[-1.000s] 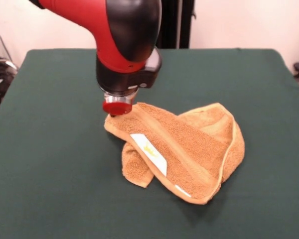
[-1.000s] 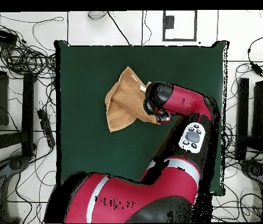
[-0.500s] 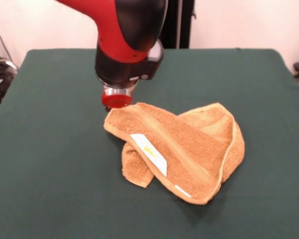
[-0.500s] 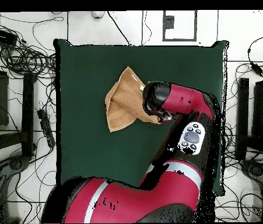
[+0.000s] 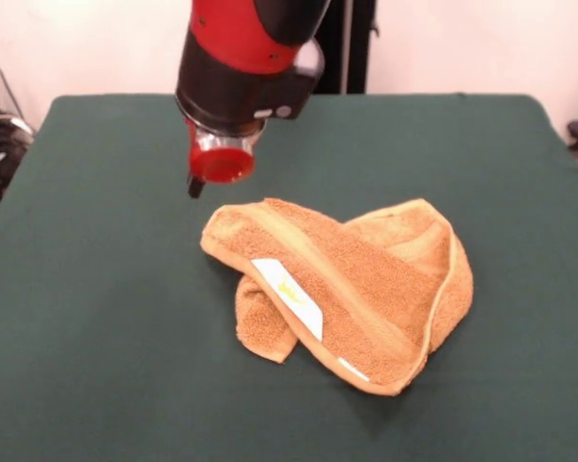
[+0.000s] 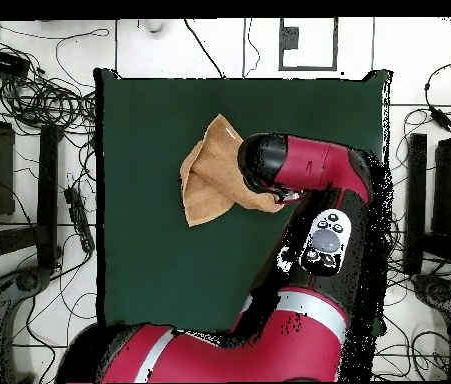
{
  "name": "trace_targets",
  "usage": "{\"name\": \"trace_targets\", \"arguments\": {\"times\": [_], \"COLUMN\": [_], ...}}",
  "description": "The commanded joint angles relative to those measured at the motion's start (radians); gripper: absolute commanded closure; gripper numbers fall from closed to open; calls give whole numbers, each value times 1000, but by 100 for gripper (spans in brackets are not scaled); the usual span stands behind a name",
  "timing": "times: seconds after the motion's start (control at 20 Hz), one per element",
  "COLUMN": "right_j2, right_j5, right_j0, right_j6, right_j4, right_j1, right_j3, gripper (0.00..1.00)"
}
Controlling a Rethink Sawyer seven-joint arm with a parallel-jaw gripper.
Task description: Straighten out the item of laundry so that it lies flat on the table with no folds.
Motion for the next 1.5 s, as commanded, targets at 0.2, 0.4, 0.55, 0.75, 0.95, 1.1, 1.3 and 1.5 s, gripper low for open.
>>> {"name": "trace_targets", "arguments": {"times": [0.2, 0.4, 0.55, 0.75, 0.95, 1.1, 1.3, 1.5], "right_j2": [139, 159, 175, 220, 308, 392, 400, 345], "right_j5": [-5, -103, -130, -183, -179, -231, -270, -238], "right_j0": [10, 2, -6, -26, -77, -121, -117, -74], "right_j6": [-132, -109, -112, -89, -144, -164, -129, -74], "right_j4": [-26, -24, -20, 17, 51, 78, 37, -18], "right_j1": [-71, -79, -89, -94, -103, -97, -58, -7], "right_j3": [24, 62, 90, 143, 187, 239, 238, 188], "gripper": [100, 0, 0, 0, 0, 0, 0, 0]}}
